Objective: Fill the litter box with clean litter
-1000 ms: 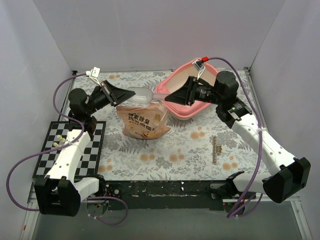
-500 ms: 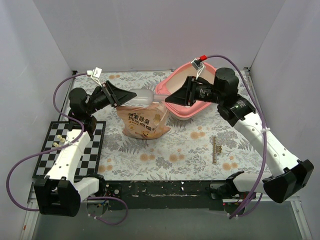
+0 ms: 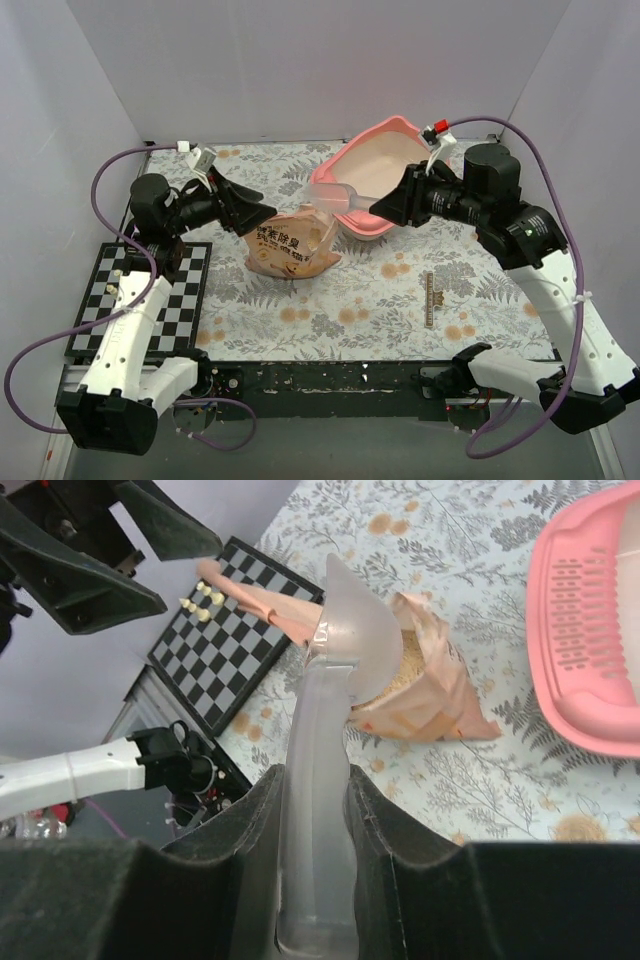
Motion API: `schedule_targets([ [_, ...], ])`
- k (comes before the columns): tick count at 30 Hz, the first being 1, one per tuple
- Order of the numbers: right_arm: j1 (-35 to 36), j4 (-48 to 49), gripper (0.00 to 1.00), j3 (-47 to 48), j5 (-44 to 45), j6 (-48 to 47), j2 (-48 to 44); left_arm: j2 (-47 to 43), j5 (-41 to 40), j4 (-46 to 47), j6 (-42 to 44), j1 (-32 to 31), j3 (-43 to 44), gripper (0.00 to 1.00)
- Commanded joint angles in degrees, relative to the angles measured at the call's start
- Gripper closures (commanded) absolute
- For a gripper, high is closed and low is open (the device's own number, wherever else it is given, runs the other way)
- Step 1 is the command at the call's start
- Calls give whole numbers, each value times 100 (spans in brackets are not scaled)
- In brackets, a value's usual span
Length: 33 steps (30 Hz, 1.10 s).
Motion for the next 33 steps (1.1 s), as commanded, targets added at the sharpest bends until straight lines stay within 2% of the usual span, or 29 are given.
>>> schedule_targets([
  [1,-18,-575,99,42,373,-447,-301,-212,-543,-1155,1951,-232,350,28],
  [3,-18,-681,99,59,417,-526,-371,-300,-834,-1296,2453,-329,359,27],
  [9,-18,-910,99,120,409,-737,-389,-178,-1292,-1525,3201,-531,464,27],
  [17,-9,-1024,99,182,338,-808,-328,165,-1073,-1745,3746,-927,271,27],
  [23,-18,-1138,99,375,286,-861,-152,253,-1573,-2008,4080,-1261,-19,28],
  [33,-9,-1481,99,884,154,-1036,436,262,-2714,-2114,4406,-1586,-406,44],
])
